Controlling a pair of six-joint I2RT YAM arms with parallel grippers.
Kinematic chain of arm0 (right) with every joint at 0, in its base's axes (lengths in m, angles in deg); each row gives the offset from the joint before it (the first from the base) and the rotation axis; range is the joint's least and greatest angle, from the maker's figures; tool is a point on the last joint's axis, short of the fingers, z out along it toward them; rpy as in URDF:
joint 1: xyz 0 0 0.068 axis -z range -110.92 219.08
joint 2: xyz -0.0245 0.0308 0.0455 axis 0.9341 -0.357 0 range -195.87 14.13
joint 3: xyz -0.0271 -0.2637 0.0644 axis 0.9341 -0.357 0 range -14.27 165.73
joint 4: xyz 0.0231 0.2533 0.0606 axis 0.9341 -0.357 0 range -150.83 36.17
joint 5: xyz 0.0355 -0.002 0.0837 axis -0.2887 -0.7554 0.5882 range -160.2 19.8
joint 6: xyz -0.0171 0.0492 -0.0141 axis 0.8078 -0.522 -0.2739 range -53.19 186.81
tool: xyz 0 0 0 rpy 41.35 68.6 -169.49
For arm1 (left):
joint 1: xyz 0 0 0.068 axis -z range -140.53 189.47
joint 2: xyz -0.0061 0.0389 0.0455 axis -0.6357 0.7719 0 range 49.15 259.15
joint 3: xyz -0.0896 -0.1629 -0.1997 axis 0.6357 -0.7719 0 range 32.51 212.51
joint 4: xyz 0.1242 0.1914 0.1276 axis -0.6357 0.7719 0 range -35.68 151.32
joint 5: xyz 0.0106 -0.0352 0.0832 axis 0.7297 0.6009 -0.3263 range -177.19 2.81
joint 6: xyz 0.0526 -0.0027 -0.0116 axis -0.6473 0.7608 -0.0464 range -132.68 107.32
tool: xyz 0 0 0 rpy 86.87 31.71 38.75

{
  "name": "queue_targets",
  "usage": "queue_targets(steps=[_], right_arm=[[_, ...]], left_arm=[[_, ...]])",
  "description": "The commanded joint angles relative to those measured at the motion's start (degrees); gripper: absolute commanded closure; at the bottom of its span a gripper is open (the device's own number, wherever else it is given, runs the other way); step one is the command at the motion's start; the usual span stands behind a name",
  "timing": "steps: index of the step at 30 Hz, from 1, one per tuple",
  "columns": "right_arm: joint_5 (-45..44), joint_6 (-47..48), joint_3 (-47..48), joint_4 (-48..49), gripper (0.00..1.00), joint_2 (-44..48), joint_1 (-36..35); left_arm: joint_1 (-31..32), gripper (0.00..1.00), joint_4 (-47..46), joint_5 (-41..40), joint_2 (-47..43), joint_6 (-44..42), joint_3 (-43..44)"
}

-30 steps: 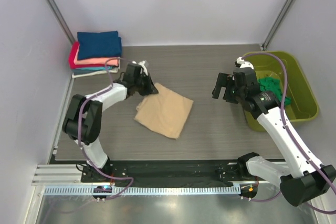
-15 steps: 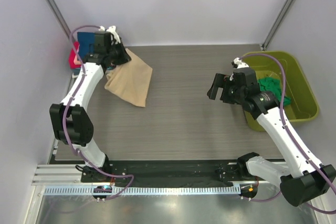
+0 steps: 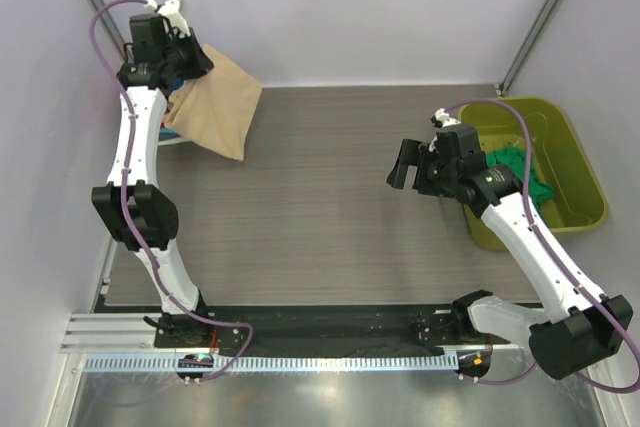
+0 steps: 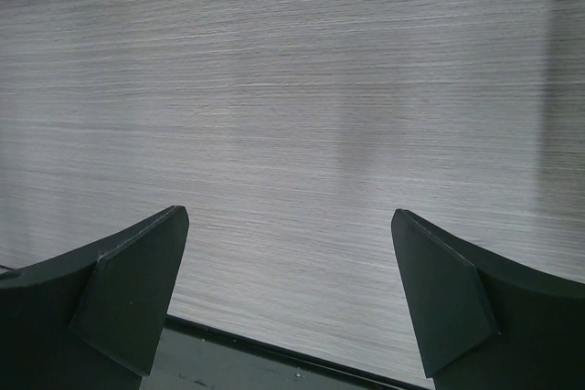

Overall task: Fold and stack the t-shirts
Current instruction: Neatly place the folded tshirt to the corner

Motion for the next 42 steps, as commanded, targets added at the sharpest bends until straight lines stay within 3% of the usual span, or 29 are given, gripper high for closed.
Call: queue_targets(steps=[1, 13, 26, 42], right_arm=[[0.8, 0.4, 1.6, 1.9, 0.00, -0.6, 0.1], [-0.4, 1.0, 1.0, 2.6, 0.00, -4.6, 0.1], [-0.8, 0.4, 0.7, 4.7, 0.00, -9.4, 0.1], [0.1, -0.2, 0.7, 6.9, 0.01, -14.4, 0.1]], left_arm=[[-2.3, 1.00, -0.8, 2.7, 1.8, -1.5, 8.0], [-8.2, 1.00, -11.3, 8.7, 13.5, 6.9, 21.0], [-11.9, 1.00, -24.9, 8.2, 21.5, 19.0, 30.1], [-16.5, 1.00, -33.0, 10.9, 28.0, 24.4, 28.9]])
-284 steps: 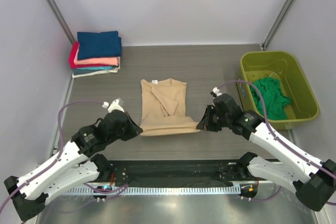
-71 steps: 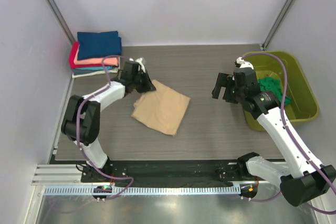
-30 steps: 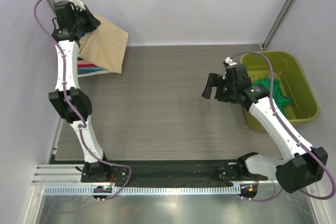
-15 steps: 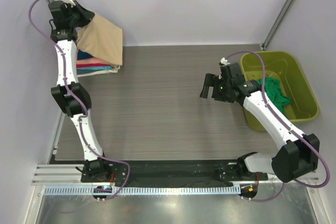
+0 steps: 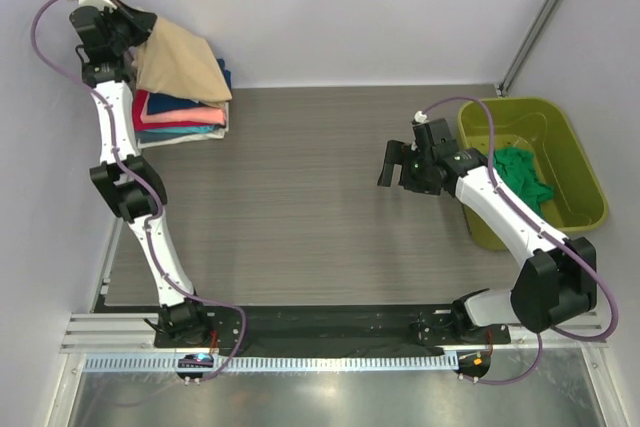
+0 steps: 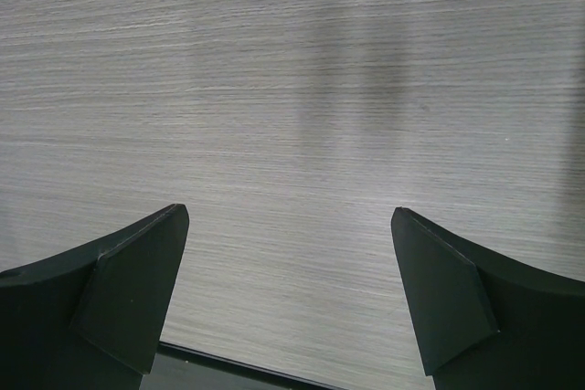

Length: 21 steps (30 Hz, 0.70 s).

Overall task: Fold and stack the t-shirts
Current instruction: Neatly place the folded tshirt to the corner

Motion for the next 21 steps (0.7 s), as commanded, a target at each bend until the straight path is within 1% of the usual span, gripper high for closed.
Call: queue_targets(steps=[1, 4, 7, 8, 9, 11, 12, 13, 17, 18, 20, 21], right_arm=[[0.5, -0.3, 0.8, 2.4, 0.01, -0.7, 0.1], [0.9, -0.5, 0.6, 2.6, 0.01, -1.5, 0.1], [0.9, -0.5, 0.2, 2.8, 0.01, -2.0, 0.1], [0.9, -0.5, 0.1, 2.8, 0.01, -2.2, 0.1], [1.0, -0.4, 0.1, 2.8, 0.01, -2.5, 0.0], [1.0, -0.6, 0.1, 3.0, 0.01, -2.9, -0.1], [1.0, -0.7, 0.1, 3.2, 0.01, -2.9, -0.2], [1.1, -0.7, 0.0, 3.3, 0.01, -3.3, -0.4], [1.3, -1.7, -0.2, 4.6, 0.01, -4.5, -1.5], [1.5, -2.1, -0.5, 5.3, 0.01, -4.6, -1.8], [1.8, -2.5, -1.0, 6.3, 0.01, -4.9, -2.6], [2.0, -3.0, -1.4, 7.4, 0.01, -5.1, -3.2]], left_arm=[[-1.1, 1.00, -6.3, 2.8, 3.3, 1.7, 1.4], [-2.3, 1.00, -7.7, 3.2, 5.6, 2.0, 1.5], [-3.5, 1.00, -8.4, 1.5, 8.8, 1.5, 1.4], [-3.9, 0.88, -8.2, -1.0, 9.8, 0.6, 1.2], [-4.1, 0.74, -7.4, -2.9, 10.4, -0.3, 1.1], [-4.8, 0.32, -2.7, -7.0, 10.6, -1.2, 1.3], [-4.8, 0.02, -0.9, -10.7, 10.7, -1.7, 2.0], [-4.9, 0.00, 2.0, -12.1, 10.5, -2.4, 2.2], [-4.7, 0.00, 7.5, -18.4, 7.3, -4.4, 2.0], [-4.7, 0.00, 9.8, -19.3, 5.0, -5.2, 1.8], [-4.5, 0.00, 11.5, -22.5, 1.9, -5.4, -1.8], [-4.5, 0.00, 12.3, -23.8, -2.2, -5.2, -4.1]])
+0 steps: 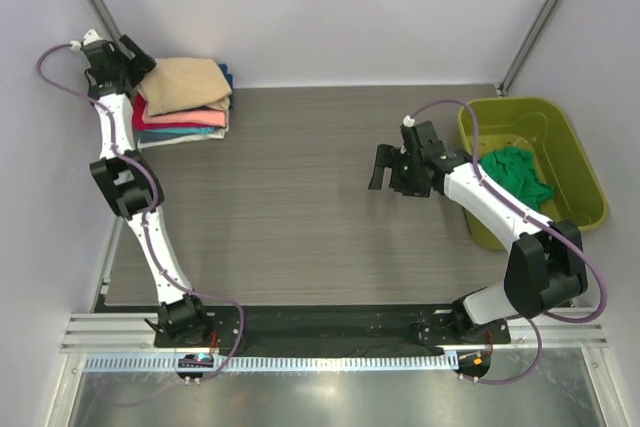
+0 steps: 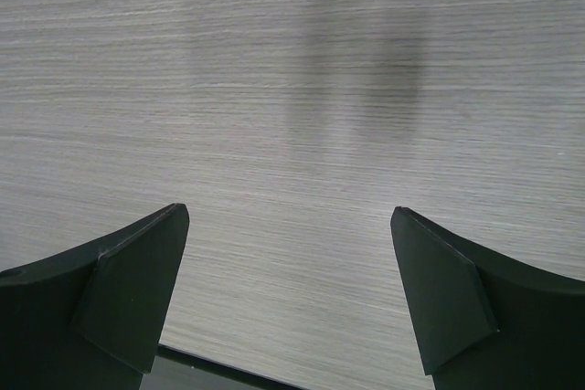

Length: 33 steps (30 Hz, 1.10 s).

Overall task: Fold and stack the t-shirts
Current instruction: Neatly place the folded tshirt to the corner

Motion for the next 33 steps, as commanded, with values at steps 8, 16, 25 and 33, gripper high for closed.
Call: queue_targets(steps=[8, 16, 25, 33], right_arm=[[1.5, -2.9, -1.7, 6.7, 0.01, -1.2, -5.0], [1.9, -3.2, -4.2, 8.0, 0.01, 1.3, -6.1], [1.1, -2.5, -6.8, 7.6, 0.01, 4.1, -6.1], [1.1, -2.1, -7.0, 7.4, 0.01, 4.4, -6.0]], left_arm=[[-1.0, 0.01, 5.2, -6.4, -26.4, 2.5, -22.7], [-1.5, 0.16, 5.4, 0.4, -28.2, 5.2, -30.4], [-2.0, 0.29, 3.0, 7.6, -24.3, 4.5, -34.0], [-1.9, 0.40, 2.2, 6.8, -23.4, 4.3, -35.7]])
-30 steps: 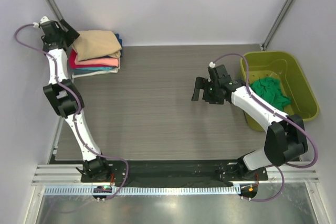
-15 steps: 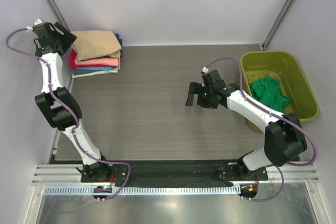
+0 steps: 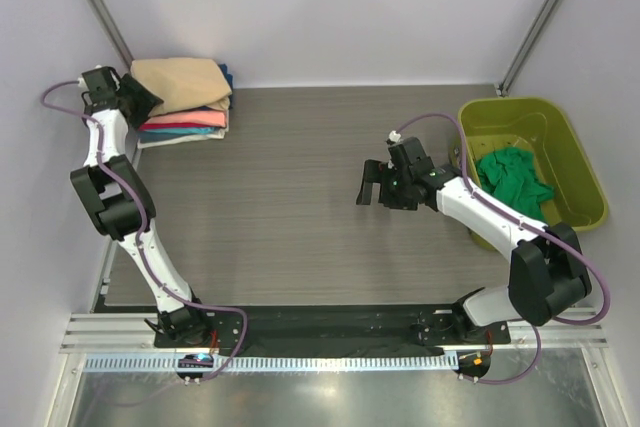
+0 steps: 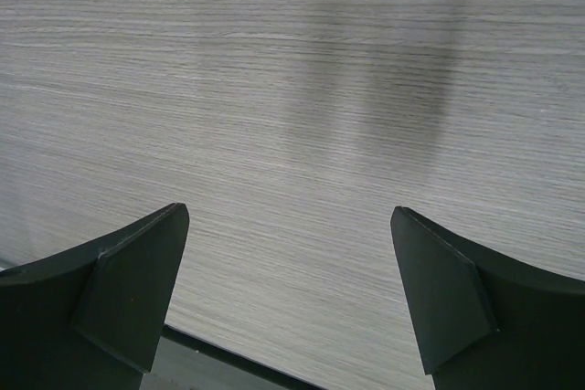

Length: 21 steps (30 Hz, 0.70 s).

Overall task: Fold and stack the t-shirts
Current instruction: Neatly place the folded tshirt to the corner

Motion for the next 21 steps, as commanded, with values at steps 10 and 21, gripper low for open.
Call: queue_targets(steps=[10, 21], right_arm=[[-1.0, 0.6, -0.6, 0.7, 0.01, 2.7, -0.1], [-0.6, 0.9, -1.3, 0.2, 0.01, 3.0, -0.1]], left_arm=[[-0.4, 0.83, -2.9, 2.4, 0.1, -0.4, 3.2], [-3.2, 1.00, 0.0, 3.3, -4.3, 1.9, 5.7]])
